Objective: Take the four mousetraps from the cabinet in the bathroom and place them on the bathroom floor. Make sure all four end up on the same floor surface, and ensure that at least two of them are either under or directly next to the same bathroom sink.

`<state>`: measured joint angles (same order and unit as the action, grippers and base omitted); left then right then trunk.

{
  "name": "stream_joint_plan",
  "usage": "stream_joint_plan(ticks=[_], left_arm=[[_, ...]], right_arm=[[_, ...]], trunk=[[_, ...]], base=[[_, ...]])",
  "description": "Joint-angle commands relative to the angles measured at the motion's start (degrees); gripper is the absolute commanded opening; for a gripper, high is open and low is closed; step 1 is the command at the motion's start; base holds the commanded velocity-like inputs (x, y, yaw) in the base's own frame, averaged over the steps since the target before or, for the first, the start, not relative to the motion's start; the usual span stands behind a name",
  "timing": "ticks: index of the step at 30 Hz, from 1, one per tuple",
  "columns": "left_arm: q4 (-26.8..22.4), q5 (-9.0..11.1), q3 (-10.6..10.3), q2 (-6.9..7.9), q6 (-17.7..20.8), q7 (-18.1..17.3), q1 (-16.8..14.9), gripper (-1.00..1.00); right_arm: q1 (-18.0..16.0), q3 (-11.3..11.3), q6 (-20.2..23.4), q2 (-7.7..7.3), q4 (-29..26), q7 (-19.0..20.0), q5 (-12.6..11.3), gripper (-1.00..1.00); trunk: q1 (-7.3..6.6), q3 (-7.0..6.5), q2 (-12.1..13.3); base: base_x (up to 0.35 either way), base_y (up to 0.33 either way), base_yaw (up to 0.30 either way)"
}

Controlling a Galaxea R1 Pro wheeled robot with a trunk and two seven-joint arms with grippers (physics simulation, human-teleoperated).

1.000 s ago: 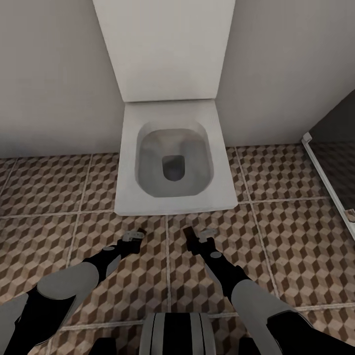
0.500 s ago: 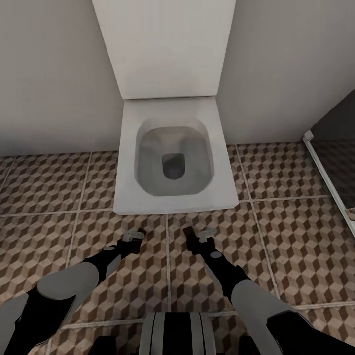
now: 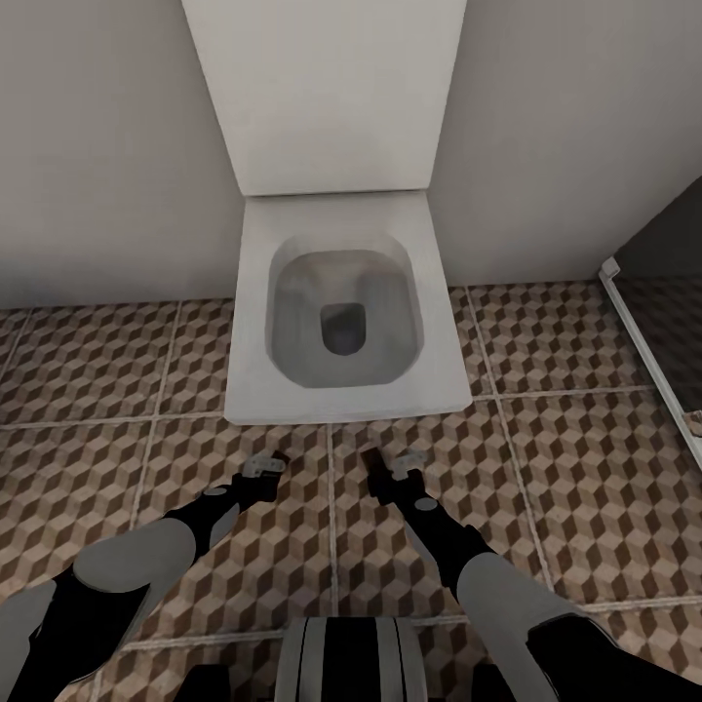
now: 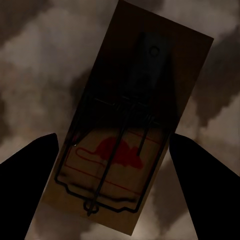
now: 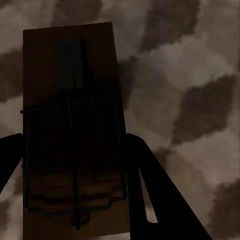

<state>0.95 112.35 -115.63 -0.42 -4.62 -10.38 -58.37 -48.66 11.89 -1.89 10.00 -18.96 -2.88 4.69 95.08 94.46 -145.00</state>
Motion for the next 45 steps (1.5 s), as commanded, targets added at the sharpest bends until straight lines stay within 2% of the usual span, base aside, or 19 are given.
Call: stream_joint_plan(ticks=[1,2,29,30,45], left_arm=[[0.1,0.5,-0.5,-0.02,0.0,-0.2,0.0,-1.00],[0.1,0.5,-0.5,-0.02,0.0,-0.2,0.0,-1.00],[0.1,0.5,-0.5,-0.02,-0.1,-0.3,0.0,-1.00],[0.1,0.5,-0.5,-0.02,-0.1,-0.3,0.0,1.00],[0.1,0.5,-0.5,0.04,-0.1,-0.3,0.0,1.00]], right_arm=[[0.0,0.2,-0.1,0.00,0.1,-0.4,0.3,-1.00],[0.0,0.2,-0.1,0.00,0.1,-0.4,0.3,1.00],[0.0,0.2,-0.1,0.00,0.1,-0.4,0.3,1.00],[0.0,0.2,-0.1,0.00,0.1,-0.4,0.3,1.00],[0.0,0.3,-0.1,0.00,0.1,-0.4,0.3,1.00]], trunk=[[-0.01,0.03,0.0],[-0.01,0.03,0.0],[-0.01,0.03,0.0],[-0.01,0.03,0.0],[-0.01,0.03,0.0]], base=[[0.000,0.000,0.000],[0.000,0.000,0.000],[0.000,0.000,0.000],[0.000,0.000,0.000],[0.000,0.000,0.000]])
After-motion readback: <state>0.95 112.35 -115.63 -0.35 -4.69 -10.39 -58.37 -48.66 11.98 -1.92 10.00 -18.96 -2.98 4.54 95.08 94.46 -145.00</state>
